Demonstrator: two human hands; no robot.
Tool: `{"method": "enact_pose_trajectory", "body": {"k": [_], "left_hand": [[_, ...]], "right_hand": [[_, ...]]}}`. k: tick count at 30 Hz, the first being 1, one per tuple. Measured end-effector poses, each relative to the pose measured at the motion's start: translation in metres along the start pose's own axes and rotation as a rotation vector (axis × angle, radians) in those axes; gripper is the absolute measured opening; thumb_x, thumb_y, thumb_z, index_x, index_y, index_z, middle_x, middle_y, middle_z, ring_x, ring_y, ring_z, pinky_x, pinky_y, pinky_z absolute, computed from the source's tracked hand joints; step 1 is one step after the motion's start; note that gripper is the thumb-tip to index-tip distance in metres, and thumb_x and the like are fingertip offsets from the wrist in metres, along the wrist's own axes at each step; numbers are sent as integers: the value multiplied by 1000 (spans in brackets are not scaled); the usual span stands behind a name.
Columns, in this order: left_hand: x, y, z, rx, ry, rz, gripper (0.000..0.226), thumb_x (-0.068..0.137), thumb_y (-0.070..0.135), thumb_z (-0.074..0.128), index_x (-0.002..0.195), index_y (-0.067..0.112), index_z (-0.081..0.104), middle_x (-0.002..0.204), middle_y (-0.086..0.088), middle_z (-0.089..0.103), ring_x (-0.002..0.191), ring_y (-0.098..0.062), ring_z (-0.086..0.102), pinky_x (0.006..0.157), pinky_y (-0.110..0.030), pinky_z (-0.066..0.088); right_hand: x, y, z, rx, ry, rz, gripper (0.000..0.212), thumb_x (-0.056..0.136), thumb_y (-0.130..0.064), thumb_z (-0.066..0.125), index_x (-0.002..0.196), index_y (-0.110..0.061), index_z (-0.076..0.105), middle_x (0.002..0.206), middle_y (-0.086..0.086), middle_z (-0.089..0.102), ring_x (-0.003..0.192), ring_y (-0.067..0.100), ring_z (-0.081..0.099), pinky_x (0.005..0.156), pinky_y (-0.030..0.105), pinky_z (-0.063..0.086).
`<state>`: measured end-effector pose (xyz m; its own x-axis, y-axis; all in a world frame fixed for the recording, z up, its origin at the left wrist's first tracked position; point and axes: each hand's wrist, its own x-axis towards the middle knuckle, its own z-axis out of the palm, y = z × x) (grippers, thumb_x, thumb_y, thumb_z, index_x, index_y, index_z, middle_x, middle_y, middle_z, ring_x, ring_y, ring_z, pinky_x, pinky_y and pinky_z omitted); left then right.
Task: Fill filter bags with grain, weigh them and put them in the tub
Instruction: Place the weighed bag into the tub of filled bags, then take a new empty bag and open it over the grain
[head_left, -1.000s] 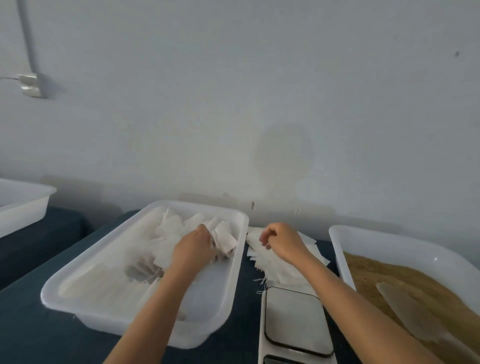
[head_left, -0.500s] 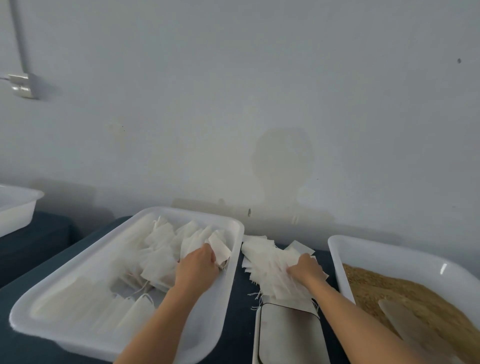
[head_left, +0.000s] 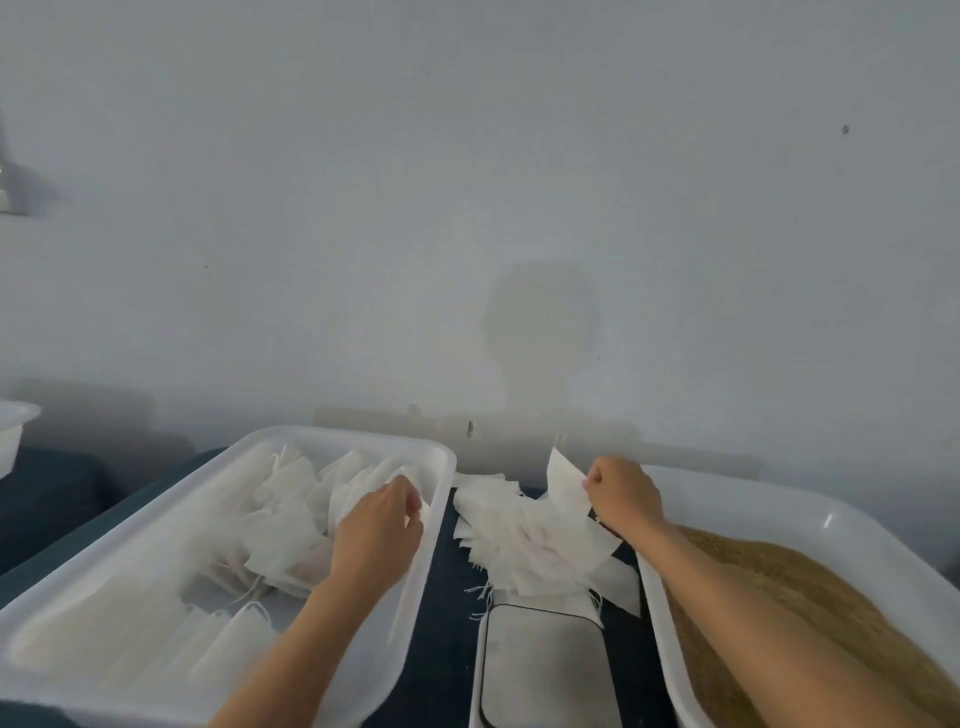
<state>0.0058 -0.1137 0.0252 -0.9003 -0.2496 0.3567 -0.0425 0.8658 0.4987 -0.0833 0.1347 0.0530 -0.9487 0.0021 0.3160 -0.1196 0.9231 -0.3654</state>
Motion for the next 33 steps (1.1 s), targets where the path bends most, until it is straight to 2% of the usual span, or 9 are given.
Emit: {"method": "enact_pose_trajectory", "body": {"k": [3, 7, 10, 15, 19, 21, 27, 31, 33], "left_hand": [[-5, 40, -2, -129, 10, 122, 4, 92, 20, 50, 93, 23, 50, 90, 13, 59, 82, -7, 56, 69, -23, 39], [-20, 115, 11, -490, -199, 218, 14, 89, 16, 56, 81, 27, 52, 86, 12, 60, 76, -6, 55, 69, -22, 44], [-41, 167, 36, -684, -393, 274, 10, 90, 16, 56, 83, 24, 56, 86, 5, 61, 81, -12, 58, 75, -27, 50], [-73, 221, 84, -878, -578, 195, 14, 93, 30, 54, 83, 21, 53, 85, 1, 59, 82, -15, 61, 76, -30, 50], [-82, 234, 103, -863, -552, 164, 22, 91, 34, 58, 77, 18, 53, 81, -5, 61, 78, -20, 59, 81, -42, 52], [-82, 235, 108, -868, -566, 180, 21, 91, 30, 57, 74, 17, 53, 76, -2, 59, 73, -16, 57, 79, -41, 53], [-78, 231, 120, -1048, -656, 126, 16, 91, 3, 51, 75, 7, 50, 71, -10, 50, 67, -18, 53, 67, -31, 50], [-78, 227, 120, -1176, -704, 172, 20, 94, 7, 51, 74, 6, 51, 65, 0, 56, 57, -5, 58, 57, -17, 48], [-79, 227, 122, -1187, -701, 208, 19, 94, 7, 51, 75, 7, 53, 69, -3, 58, 61, -8, 60, 60, -18, 49]], "right_hand": [[-9, 23, -44, 200, 104, -9, 25, 91, -20, 57, 69, -11, 49, 73, 7, 60, 72, 23, 60, 62, 30, 43], [-46, 67, -81, 368, 190, -40, 27, 90, -20, 60, 66, -13, 47, 70, 4, 56, 68, 21, 57, 56, 27, 41], [-86, 95, -91, 452, 166, -92, 26, 90, -21, 60, 67, -16, 50, 65, -2, 56, 62, 10, 55, 53, 16, 42], [-130, 121, -89, 398, 90, -162, 26, 89, -36, 59, 69, -21, 53, 72, -2, 60, 61, 9, 57, 57, 20, 45], [-138, 134, -80, 417, 48, -208, 20, 89, -24, 60, 71, -29, 54, 72, -17, 61, 65, 2, 59, 60, 16, 48], [-138, 140, -76, 423, 39, -204, 18, 89, -21, 61, 73, -26, 55, 72, -11, 62, 68, 2, 60, 63, 17, 50], [-135, 145, -66, 492, 15, -222, 21, 89, -18, 63, 73, -9, 53, 73, -2, 55, 69, 8, 55, 66, 21, 49], [-140, 138, -73, 773, -48, -115, 32, 87, -34, 53, 73, -6, 57, 69, 1, 60, 67, 10, 60, 68, 18, 48], [-141, 137, -76, 885, -63, -49, 28, 88, -29, 51, 77, -6, 63, 71, 8, 64, 68, 16, 63, 69, 21, 52]]}}
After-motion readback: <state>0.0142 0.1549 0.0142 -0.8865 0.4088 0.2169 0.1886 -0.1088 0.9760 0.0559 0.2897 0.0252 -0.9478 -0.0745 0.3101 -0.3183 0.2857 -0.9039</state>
